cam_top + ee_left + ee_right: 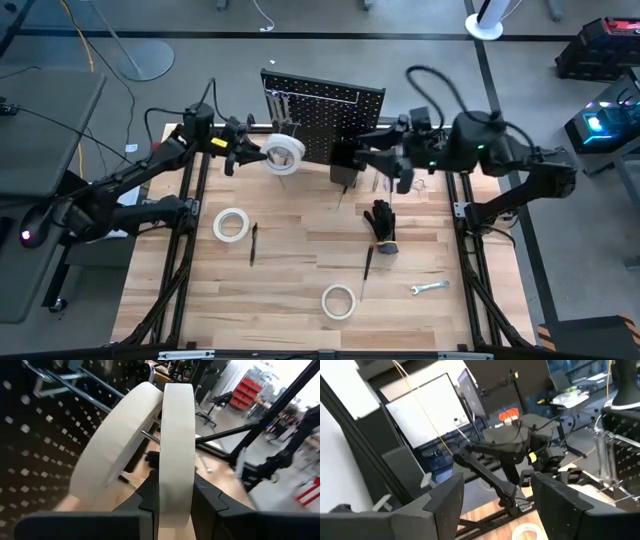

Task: Hang tools onto peg board
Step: Hang the masking tape onto the pegboard

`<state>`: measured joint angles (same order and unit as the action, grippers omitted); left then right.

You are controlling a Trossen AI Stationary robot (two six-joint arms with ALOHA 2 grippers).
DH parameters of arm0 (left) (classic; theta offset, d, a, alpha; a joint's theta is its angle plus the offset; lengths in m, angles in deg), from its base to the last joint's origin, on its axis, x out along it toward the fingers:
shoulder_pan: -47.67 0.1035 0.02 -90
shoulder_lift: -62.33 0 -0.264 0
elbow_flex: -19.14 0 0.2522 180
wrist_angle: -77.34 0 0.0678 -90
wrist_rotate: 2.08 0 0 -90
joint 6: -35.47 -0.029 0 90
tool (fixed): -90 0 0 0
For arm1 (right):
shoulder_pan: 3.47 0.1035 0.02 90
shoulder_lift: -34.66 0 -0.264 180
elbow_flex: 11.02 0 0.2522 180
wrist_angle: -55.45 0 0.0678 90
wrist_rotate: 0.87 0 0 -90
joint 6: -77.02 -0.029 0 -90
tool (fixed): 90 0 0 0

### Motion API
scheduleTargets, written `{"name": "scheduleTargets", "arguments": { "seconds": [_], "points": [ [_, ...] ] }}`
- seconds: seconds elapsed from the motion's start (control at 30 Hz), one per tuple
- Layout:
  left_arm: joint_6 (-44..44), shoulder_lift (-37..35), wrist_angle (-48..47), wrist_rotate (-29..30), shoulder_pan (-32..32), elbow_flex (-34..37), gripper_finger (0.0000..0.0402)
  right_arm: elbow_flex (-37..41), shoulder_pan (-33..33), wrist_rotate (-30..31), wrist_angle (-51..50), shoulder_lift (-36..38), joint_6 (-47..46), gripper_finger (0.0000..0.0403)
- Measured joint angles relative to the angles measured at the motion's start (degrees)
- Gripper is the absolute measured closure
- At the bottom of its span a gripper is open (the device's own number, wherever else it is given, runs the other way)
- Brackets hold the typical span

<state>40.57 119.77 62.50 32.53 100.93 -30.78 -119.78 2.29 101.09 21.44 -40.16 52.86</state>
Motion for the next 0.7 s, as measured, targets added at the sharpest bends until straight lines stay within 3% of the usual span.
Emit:
{"name": "scheduleTargets", "arguments": {
  "seconds": [0.3, 0.43, 0.6, 0.7],
  "points": [
    [-12.1, 3.5, 6.7, 10.0, 0.0, 0.0, 0.0339, 0.1, 0.1, 0.5, 0.0, -0.1, -1.6, 0.0183],
    [-13.1, 3.3, 6.9, 15.0, 0.0, 0.0, 0.0304, 0.1, 1.0, 0.5, -0.1, -0.3, -1.9, 0.0183],
    [-12.7, 1.3, 5.3, 15.5, 0.1, 0.1, 0.0266, 0.1, 2.2, 0.5, -0.1, -0.2, -1.5, 0.0183],
    [-13.1, -0.5, 2.6, 19.5, 0.0, 0.1, 0.0249, 0.1, 2.7, 0.7, 0.0, -0.2, -1.5, 0.0183]
  ]
}}
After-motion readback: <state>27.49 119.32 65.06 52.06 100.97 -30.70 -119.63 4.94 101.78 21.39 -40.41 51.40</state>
